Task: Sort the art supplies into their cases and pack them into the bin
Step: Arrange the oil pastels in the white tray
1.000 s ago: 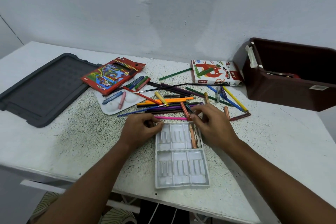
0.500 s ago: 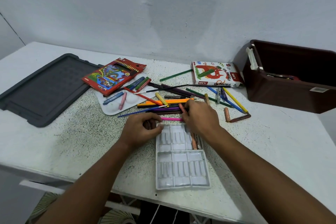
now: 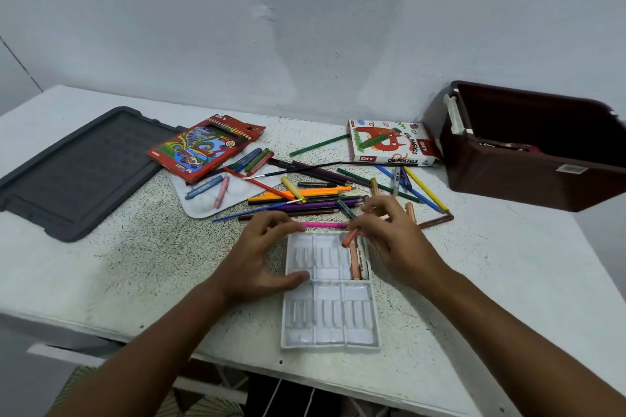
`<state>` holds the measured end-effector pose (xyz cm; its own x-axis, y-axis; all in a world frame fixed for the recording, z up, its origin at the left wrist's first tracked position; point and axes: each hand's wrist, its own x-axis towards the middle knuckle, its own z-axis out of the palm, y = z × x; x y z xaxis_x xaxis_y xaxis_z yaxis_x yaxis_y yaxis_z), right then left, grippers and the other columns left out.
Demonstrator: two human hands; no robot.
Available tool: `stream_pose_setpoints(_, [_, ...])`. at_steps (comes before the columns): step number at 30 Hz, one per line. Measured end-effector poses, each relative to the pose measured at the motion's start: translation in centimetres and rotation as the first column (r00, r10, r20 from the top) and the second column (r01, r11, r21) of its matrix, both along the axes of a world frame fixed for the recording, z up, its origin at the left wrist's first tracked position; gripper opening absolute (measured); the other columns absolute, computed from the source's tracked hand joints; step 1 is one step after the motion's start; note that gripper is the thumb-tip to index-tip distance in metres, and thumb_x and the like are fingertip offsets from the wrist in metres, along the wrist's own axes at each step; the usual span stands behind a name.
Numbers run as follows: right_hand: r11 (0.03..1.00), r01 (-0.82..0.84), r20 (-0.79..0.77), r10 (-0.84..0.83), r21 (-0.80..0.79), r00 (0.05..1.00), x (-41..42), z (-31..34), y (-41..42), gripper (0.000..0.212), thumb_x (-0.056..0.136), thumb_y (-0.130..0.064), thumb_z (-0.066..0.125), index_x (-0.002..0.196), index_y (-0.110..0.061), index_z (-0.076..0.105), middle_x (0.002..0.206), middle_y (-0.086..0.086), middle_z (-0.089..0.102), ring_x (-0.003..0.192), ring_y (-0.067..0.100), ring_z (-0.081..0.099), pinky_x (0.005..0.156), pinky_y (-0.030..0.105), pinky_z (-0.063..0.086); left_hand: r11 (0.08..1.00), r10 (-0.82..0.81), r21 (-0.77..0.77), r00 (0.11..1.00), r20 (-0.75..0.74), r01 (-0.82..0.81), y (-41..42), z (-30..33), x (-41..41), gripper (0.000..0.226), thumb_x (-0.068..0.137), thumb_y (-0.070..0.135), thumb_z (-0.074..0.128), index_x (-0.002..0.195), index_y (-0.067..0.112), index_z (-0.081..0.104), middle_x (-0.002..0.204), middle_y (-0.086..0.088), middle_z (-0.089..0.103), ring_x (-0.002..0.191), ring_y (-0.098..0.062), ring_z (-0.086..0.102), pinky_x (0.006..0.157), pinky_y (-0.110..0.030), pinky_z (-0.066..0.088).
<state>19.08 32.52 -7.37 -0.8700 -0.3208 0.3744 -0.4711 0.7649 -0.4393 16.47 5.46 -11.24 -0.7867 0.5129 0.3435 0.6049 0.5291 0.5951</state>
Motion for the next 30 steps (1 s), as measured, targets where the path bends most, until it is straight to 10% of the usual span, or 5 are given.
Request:
stream_pose_setpoints(7, [0.992, -0.123, -0.063, 0.122, -0.012, 0.991, 1.3, -3.4, 0.1, 0.023, 0.087, -0.008, 0.062, 0.108, -0.014, 0.07, 0.117, 0.005, 0.05, 0.09, 0.023, 0.058, 0.073, 0.037, 0.052, 0.986, -0.04, -0.165, 0.998, -0.042, 0.032, 0.0, 0.0, 0.3, 0.075, 0.071, 0.075, 0.059, 0.134, 0.037, 0.046, 0.138, 0.006, 0.045, 0.129, -0.014, 0.037, 0.104, -0.044, 0.032])
stream_pose_setpoints(20, [0.989, -0.15, -0.11, 0.148, -0.012, 0.983, 1.7, -4.2, 0.1, 0.038, 0.084, 0.009, 0.057, 0.115, -0.01, 0.069, 0.121, 0.011, 0.057, 0.113, 0.021, 0.054, 0.091, 0.027, 0.048, 0.988, 0.004, -0.156, 0.997, -0.073, -0.015, 0.1, -0.4, 0.4, 0.072, 0.069, 0.069, 0.067, 0.129, 0.03, 0.054, 0.13, 0.009, 0.051, 0.123, -0.012, 0.041, 0.101, -0.036, 0.032])
stream_pose_setpoints(30, [0.975, -0.209, -0.109, 0.201, -0.068, 0.973, 2.1, -3.5, -0.3, 0.027, 0.089, -0.028, 0.067, 0.107, -0.007, 0.07, 0.116, 0.005, 0.063, 0.112, 0.02, 0.057, 0.088, 0.039, 0.049, 0.988, 0.012, -0.152, 0.998, -0.068, -0.022, 0.2, -0.3, 0.4, 0.073, 0.068, 0.069, 0.067, 0.128, 0.028, 0.055, 0.131, 0.008, 0.052, 0.123, -0.012, 0.043, 0.102, -0.031, 0.03])
